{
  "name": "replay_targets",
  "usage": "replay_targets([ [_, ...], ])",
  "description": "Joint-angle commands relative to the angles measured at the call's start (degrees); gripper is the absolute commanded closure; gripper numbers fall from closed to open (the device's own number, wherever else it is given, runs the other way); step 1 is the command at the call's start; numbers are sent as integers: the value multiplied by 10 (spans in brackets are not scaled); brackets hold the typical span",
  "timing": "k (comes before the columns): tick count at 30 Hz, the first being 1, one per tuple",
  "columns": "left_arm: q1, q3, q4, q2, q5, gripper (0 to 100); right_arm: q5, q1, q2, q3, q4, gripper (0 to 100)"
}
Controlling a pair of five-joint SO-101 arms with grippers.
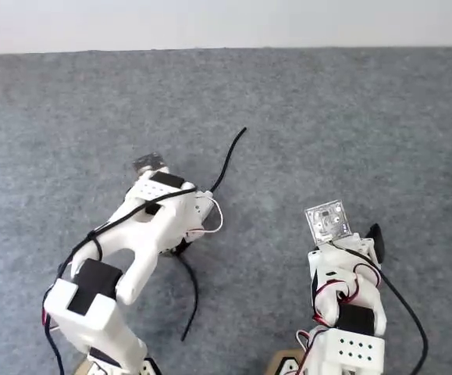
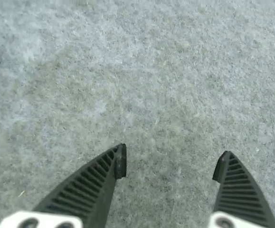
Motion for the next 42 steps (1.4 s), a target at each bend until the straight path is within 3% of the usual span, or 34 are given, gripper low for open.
replay_targets([
  [1,19,-67,85,-4,-90,989,5,-6,-7,5,-12,685],
  [10,19,-257,278,-4,-346,989,5,-6,-7,5,-12,685],
  [17,33,-273,284,-55,-547,989,5,-6,-7,5,-11,685],
  [25,106,-251,284,-241,-779,989,5,-3,-7,5,-9,685],
  [29,135,-220,284,-345,-837,989,5,-2,-7,2,-7,685],
  [35,154,-127,284,-442,-845,989,2,-1,-7,-15,-4,685],
  [42,154,-114,284,-473,-871,989,-56,-7,-7,-185,148,685],
])
